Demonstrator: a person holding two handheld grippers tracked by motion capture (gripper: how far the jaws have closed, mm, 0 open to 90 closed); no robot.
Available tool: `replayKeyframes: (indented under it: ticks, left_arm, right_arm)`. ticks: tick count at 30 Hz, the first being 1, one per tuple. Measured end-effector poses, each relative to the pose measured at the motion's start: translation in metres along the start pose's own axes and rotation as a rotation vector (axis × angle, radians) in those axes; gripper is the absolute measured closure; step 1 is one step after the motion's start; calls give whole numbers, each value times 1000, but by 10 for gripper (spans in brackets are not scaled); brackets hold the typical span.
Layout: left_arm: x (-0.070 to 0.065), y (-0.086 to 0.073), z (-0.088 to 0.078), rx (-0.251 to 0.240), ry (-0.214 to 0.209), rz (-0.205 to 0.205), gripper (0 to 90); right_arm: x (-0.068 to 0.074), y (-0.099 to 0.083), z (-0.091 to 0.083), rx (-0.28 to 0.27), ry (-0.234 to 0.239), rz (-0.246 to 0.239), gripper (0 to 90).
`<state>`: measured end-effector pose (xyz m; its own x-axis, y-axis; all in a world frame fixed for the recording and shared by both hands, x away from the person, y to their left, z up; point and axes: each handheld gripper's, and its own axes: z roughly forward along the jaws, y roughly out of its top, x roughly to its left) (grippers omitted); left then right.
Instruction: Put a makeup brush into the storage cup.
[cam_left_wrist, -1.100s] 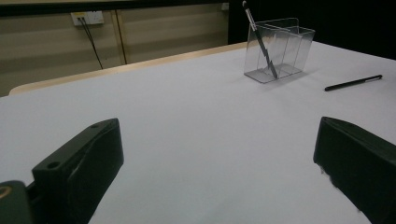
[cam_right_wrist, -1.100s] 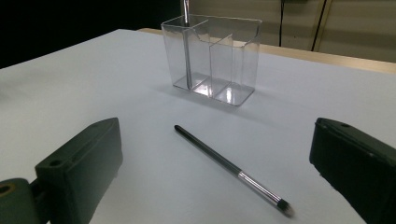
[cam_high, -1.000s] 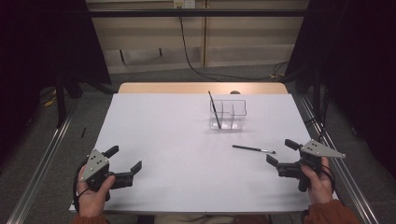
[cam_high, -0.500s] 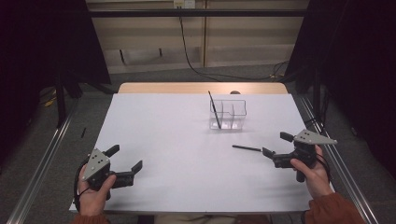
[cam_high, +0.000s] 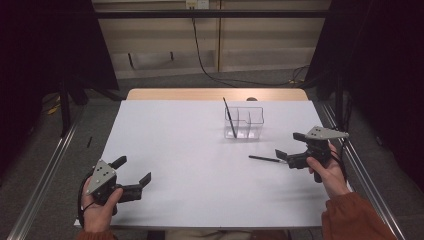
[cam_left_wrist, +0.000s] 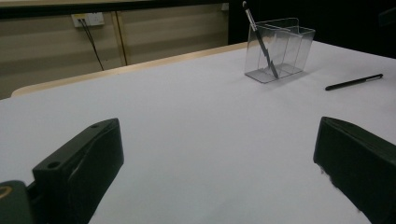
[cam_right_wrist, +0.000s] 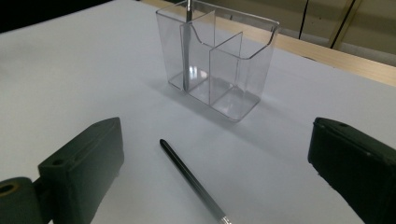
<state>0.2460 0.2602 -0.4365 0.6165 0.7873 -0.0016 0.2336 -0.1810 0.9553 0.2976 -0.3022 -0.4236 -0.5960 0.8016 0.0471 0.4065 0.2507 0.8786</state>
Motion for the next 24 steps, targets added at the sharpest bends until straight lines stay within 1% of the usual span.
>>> replayKeyframes:
  ticks: [2, 4, 6, 9, 12, 13, 15, 16, 18, 19, 21, 24]
  left_arm:
    - [0, 0, 0, 2, 0, 0, 16]
    - [-1, 0, 0, 4, -4, 5, 15]
    - [-1, 0, 1, 4, -6, 5, 15]
    - [-1, 0, 1, 3, -7, 5, 15]
    - [-1, 1, 2, 5, -11, 7, 15]
    - [-1, 1, 3, 5, -13, 7, 15]
    - [-1, 1, 3, 5, -16, 8, 15]
    - [-1, 1, 3, 6, -16, 7, 16]
    - [-1, 1, 3, 5, -14, 7, 15]
    - [-1, 0, 3, 5, -13, 4, 16]
    - [-1, 0, 4, 8, -15, 1, 15]
    - [-1, 0, 4, 7, -13, -1, 15]
  right_arm:
    - [-2, 2, 4, 14, 10, -2, 37]
    - [-3, 4, 7, 28, 10, -2, 53]
    - [-4, 6, 10, 57, 20, -18, 53]
    - [-5, 11, 13, 94, 20, -45, 63]
    - [-8, 14, 16, 131, 43, -47, 94]
    - [-9, 14, 18, 144, 43, -50, 88]
    - [-10, 16, 21, 185, 58, -63, 76]
    - [-10, 16, 21, 195, 63, -63, 76]
    - [-12, 17, 22, 203, 118, -65, 43]
    - [-13, 17, 22, 207, 130, -61, 40]
    - [-14, 19, 24, 226, 129, -65, 45]
    - [-17, 20, 28, 274, 147, -66, 40]
